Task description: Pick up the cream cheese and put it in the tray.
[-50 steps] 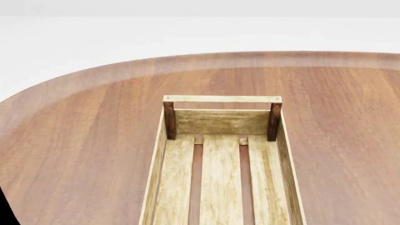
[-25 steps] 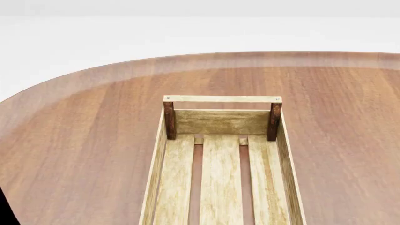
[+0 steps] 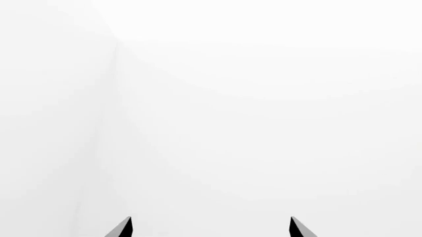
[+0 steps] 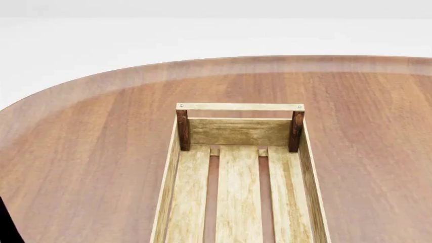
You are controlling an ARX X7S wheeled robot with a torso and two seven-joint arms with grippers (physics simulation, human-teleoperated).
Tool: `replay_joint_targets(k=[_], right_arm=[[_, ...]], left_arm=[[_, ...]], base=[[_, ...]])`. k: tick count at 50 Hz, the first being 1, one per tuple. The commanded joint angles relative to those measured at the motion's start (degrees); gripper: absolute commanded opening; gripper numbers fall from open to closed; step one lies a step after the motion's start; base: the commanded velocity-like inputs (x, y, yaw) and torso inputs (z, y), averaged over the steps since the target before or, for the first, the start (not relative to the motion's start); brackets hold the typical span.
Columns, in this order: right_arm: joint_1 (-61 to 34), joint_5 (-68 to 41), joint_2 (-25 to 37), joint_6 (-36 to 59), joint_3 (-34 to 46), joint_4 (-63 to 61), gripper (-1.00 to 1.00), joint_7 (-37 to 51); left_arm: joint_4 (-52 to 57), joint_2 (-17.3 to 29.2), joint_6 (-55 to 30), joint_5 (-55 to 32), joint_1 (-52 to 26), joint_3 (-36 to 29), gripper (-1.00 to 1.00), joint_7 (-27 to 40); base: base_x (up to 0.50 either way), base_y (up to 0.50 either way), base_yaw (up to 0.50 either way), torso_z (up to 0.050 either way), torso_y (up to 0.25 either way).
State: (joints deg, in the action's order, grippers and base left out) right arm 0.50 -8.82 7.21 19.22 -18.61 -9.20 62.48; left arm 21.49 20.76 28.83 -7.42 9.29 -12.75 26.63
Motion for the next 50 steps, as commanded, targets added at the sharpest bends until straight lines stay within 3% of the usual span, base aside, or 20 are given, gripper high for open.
replay_joint_targets(k=[1,15,26,50], right_arm=[[0.04,-3.17,0.27,2.16,-0.96,-0.48,1.0,-0.94],[-0.26,-4.28,0.23,0.14,-0.92,1.92,1.0,-1.45],[0.23,-7.49,-0.55,-6.56,-2.05,4.54,1.0,-4.78],[-0.23,-6.15,-0.08,-8.0,-2.33,8.47,1.0,-1.39]], left_arm=[[-0.12,0.1,0.02,0.11,-0.24,-0.3,1.0,0.05],[-0.11,0.39,0.12,-0.11,-0.19,-0.3,1.0,0.27],[-0.04,0.56,0.3,-0.77,-0.4,-0.65,1.0,0.15],[-0.06,1.18,0.57,-1.7,-0.64,-1.04,1.0,-0.01]], base=[[0.0,0.0,0.0,0.0,0.0],[0.0,0.0,0.0,0.0,0.0],[0.0,0.0,0.0,0.0,0.0],[0.0,0.0,0.0,0.0,0.0]])
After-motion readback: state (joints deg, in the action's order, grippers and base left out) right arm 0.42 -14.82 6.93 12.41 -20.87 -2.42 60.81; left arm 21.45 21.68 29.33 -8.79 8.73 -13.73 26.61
